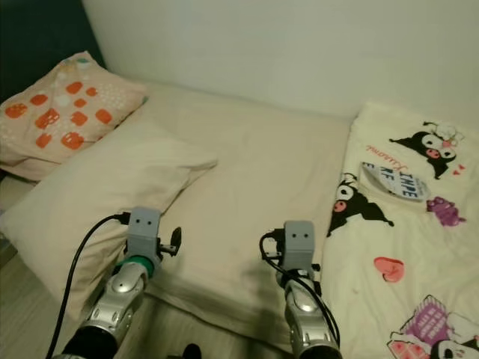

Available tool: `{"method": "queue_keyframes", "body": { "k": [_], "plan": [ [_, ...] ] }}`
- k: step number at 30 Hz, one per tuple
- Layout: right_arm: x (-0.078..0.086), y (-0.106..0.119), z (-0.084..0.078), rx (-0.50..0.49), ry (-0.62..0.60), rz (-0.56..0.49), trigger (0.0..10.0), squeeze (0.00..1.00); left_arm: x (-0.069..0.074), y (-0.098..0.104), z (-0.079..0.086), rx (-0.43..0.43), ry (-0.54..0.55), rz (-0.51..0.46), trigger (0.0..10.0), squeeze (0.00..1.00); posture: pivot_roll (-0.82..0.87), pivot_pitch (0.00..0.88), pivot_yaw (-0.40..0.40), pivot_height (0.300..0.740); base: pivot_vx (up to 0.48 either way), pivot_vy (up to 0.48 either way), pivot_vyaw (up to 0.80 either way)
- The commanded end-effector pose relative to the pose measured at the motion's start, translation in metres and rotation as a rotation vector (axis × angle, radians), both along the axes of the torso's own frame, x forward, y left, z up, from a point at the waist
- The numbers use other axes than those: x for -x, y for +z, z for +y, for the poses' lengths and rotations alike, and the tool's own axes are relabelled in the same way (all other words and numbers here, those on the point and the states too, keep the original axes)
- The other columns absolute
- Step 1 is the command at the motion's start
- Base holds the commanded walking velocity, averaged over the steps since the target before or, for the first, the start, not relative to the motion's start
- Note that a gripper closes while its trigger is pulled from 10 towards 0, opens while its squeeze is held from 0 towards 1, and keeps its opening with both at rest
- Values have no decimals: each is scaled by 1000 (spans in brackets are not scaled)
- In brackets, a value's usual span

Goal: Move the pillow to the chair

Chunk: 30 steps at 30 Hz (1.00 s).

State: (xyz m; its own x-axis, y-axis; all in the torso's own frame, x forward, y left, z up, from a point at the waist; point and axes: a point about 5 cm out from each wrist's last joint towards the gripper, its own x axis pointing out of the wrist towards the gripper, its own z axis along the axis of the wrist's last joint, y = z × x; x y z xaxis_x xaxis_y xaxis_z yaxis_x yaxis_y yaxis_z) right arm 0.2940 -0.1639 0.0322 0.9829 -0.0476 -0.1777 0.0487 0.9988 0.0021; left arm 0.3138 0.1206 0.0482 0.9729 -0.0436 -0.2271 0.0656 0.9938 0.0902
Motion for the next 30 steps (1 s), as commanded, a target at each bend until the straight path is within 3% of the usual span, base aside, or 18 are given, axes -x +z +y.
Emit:
{"method": "queue_keyframes", "body": {
  "k": [1,9,20,26,30],
  "plan": [
    [4,-6,1,-29,-9,26,10000,0,1,-2,4,-1,10,16,10000,0,-1,28,81,740,0,0,0],
    [5,-7,-1,-33,-30,48,10000,0,-2,0,5,5,16,13,10000,0,-9,24,81,740,0,0,-549],
    [4,-6,-2,-25,-25,42,10000,0,-2,1,1,18,5,8,10000,0,-11,26,76,740,0,0,0],
    [4,-9,-4,-43,-29,75,10000,0,-2,0,2,21,10,10,10000,0,-13,18,78,740,0,0,-759],
    [4,-8,-4,-22,-32,68,10000,0,-1,0,0,18,-9,13,10000,0,-10,10,84,740,0,0,0]
  ]
}}
